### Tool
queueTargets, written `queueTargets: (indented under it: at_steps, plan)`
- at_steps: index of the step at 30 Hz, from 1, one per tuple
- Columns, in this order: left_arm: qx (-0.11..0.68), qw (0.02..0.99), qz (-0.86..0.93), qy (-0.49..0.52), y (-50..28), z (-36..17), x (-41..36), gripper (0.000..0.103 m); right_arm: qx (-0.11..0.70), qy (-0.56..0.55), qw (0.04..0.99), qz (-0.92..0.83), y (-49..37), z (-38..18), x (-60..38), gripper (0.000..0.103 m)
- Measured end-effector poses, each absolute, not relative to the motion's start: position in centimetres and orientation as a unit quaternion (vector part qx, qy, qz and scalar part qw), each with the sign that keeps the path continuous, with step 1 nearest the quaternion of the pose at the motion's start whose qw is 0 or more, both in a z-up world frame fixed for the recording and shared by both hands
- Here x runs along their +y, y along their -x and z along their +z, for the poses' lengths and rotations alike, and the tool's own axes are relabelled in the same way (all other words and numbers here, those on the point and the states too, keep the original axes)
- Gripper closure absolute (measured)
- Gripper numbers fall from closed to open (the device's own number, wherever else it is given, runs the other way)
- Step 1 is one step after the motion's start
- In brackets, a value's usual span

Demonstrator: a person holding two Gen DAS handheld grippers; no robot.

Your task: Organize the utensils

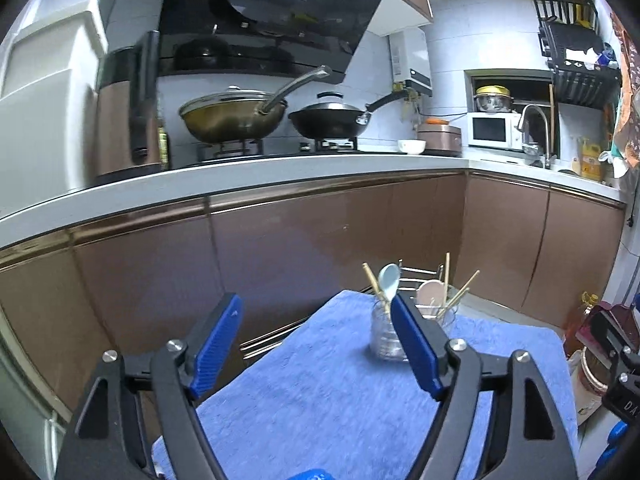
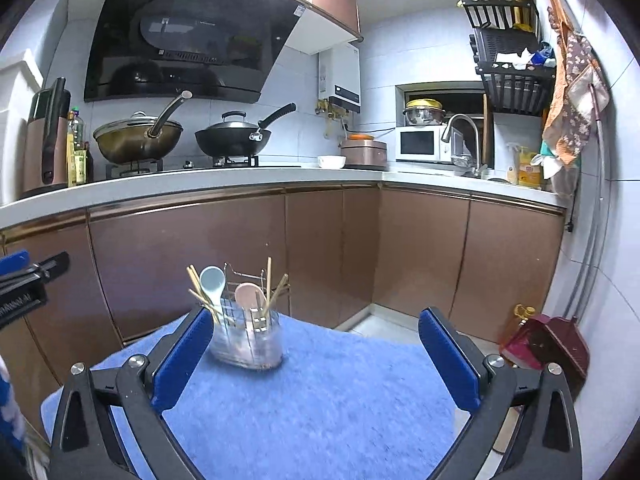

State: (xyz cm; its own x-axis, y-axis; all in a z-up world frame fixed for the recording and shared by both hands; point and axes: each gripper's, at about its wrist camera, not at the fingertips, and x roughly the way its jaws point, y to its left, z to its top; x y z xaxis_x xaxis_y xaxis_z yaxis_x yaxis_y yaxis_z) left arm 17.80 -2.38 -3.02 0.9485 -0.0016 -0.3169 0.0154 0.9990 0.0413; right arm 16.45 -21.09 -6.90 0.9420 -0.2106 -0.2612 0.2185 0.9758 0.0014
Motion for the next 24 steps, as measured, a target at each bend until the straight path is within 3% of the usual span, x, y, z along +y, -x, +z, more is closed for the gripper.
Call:
queueTargets:
  at_steps: [24]
  plan:
    - [0.137,0.988,0.054,-0.035,-12.4,-1.6,1.5,0.027,0.104,-0.036,0.977,-0.182,-9.8,-6.0,-22.9,0.000]
